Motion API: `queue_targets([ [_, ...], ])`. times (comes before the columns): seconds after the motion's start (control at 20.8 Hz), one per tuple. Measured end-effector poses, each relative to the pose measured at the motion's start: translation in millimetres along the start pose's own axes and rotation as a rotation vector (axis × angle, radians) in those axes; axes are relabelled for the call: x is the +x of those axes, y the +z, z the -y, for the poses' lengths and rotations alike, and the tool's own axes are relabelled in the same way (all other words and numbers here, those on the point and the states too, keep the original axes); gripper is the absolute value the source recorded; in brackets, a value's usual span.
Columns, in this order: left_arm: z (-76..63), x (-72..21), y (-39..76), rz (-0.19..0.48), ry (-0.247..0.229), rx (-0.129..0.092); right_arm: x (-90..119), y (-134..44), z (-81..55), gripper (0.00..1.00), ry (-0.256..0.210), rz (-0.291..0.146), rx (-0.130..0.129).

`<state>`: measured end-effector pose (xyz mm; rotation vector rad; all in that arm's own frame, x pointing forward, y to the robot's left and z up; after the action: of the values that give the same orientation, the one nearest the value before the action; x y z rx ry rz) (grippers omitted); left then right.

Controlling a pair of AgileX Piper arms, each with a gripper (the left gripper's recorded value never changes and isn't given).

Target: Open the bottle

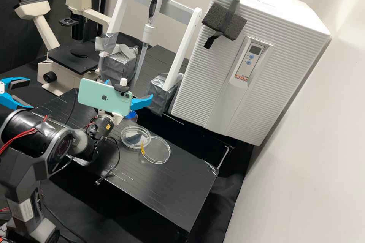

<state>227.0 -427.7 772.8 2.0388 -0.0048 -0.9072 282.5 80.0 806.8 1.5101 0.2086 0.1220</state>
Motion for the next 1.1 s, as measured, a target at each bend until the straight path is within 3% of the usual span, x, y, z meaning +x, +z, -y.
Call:
queue_targets([
  [0.24,-0.7,1.1,0.0,0.004,0.001,0.003,-7.5,6.9,10.0,1.0,-0.039,0.029,0.003],
  [0.43,-2.0,5.2,-1.2,0.016,0.0,0.01,-14.8,12.1,16.5,1.0,-0.065,0.054,0.034],
  [0.82,-1.1,7.1,-1.2,0.023,-0.005,0.007,-17.2,13.7,18.4,1.0,-0.073,0.061,0.035],
  [0.86,-1.1,7.1,-1.2,0.023,-0.005,0.007,-17.2,13.7,18.4,0.0,-0.073,0.061,0.035],
  [1.1,-1.1,7.1,-1.2,0.023,-0.005,0.007,-13.2,16.9,21.7,0.0,-0.083,0.071,0.036],
])
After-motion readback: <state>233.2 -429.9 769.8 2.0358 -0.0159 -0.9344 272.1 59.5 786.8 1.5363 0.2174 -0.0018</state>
